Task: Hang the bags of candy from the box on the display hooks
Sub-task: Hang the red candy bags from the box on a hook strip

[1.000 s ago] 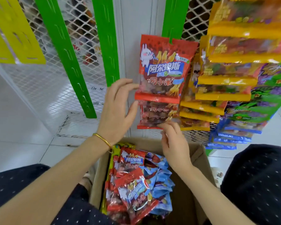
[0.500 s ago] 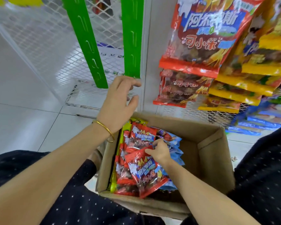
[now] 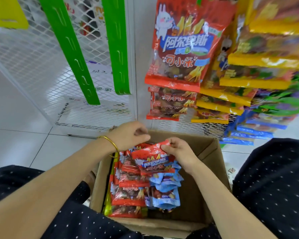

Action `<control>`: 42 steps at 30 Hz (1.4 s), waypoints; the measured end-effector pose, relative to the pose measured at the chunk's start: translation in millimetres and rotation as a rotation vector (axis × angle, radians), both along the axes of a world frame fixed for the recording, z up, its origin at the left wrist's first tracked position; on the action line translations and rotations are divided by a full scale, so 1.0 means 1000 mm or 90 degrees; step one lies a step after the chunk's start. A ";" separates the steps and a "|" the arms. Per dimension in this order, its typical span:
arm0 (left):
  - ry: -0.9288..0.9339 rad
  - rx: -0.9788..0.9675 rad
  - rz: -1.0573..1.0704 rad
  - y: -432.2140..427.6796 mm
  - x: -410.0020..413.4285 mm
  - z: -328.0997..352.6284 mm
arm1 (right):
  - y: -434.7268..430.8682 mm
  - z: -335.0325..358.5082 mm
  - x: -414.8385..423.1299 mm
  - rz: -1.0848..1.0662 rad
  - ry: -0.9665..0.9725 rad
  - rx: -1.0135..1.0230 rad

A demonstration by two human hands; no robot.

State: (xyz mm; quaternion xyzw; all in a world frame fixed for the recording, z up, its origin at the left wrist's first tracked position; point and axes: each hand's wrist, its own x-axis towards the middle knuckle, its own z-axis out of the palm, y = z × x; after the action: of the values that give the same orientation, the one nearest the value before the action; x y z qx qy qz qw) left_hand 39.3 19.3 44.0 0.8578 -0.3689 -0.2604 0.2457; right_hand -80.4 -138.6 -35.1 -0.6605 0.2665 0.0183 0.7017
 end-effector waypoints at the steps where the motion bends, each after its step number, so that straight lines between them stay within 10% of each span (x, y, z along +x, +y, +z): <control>1: 0.015 0.010 -0.011 -0.003 -0.003 0.001 | -0.004 0.012 -0.002 -0.025 -0.020 -0.022; 18: -0.198 -0.457 0.097 -0.059 0.014 0.238 | -0.029 0.259 0.000 -0.166 -0.506 -0.611; 42: -0.169 -0.433 0.077 -0.105 0.040 0.278 | -0.030 0.293 0.070 -0.341 -0.451 -0.749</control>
State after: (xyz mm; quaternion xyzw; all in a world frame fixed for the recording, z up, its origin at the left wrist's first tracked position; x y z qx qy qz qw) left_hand 79.6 -85.9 322.2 0.7737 -0.4115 0.0056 0.4816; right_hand -10.1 -168.9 257.8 -0.8065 0.1415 -0.5141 0.2555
